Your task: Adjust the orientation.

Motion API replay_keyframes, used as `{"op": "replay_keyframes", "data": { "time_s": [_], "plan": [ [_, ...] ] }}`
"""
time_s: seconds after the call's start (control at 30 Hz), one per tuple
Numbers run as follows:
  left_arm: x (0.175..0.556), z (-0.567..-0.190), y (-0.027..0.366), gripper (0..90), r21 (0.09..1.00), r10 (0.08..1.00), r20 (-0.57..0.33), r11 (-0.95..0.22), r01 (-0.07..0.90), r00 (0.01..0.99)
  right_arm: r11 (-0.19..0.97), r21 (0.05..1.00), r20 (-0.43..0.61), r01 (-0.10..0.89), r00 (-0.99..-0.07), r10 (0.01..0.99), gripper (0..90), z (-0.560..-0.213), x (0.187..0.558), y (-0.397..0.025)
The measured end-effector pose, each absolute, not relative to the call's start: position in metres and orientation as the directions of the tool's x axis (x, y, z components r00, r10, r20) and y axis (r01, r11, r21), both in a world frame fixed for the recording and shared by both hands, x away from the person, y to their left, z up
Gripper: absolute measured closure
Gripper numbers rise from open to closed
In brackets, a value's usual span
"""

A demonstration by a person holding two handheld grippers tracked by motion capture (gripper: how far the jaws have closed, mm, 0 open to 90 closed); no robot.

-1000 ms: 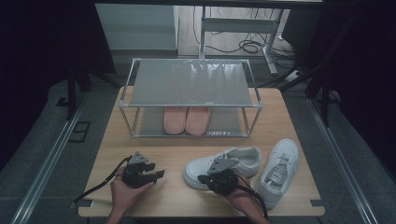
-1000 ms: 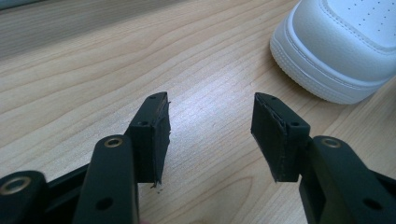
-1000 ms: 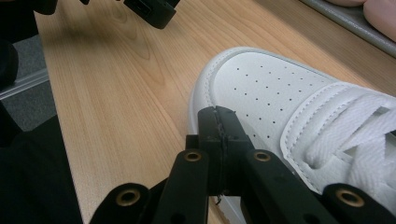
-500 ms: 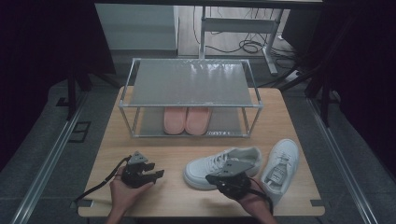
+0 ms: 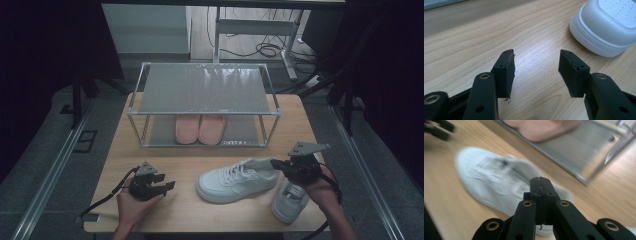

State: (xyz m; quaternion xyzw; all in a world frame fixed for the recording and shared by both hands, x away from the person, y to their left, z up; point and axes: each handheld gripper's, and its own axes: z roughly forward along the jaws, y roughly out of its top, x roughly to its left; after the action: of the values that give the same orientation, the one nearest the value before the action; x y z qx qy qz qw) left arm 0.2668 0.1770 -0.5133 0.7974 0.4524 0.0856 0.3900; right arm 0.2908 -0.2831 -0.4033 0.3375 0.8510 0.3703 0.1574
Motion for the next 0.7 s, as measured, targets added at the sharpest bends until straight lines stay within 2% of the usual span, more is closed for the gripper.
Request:
{"op": "replay_keyframes", "data": {
  "time_s": [0.3, 0.7],
  "plan": [
    [0.267, -0.514, 0.179, 47.2, 0.701, 0.79, -0.215, -0.284, 0.654, 0.574, 0.489, 0.656, -0.004, 0.575, -0.646, 0.764, 90.0, -0.424, 0.326, -0.311],
    [0.266, -0.513, 0.179, 47.3, 0.71, 0.791, -0.22, -0.271, 0.65, 0.571, 0.55, 0.588, -0.032, 0.593, -0.663, 0.748, 90.0, -0.436, 0.333, -0.302]
  ]
}}
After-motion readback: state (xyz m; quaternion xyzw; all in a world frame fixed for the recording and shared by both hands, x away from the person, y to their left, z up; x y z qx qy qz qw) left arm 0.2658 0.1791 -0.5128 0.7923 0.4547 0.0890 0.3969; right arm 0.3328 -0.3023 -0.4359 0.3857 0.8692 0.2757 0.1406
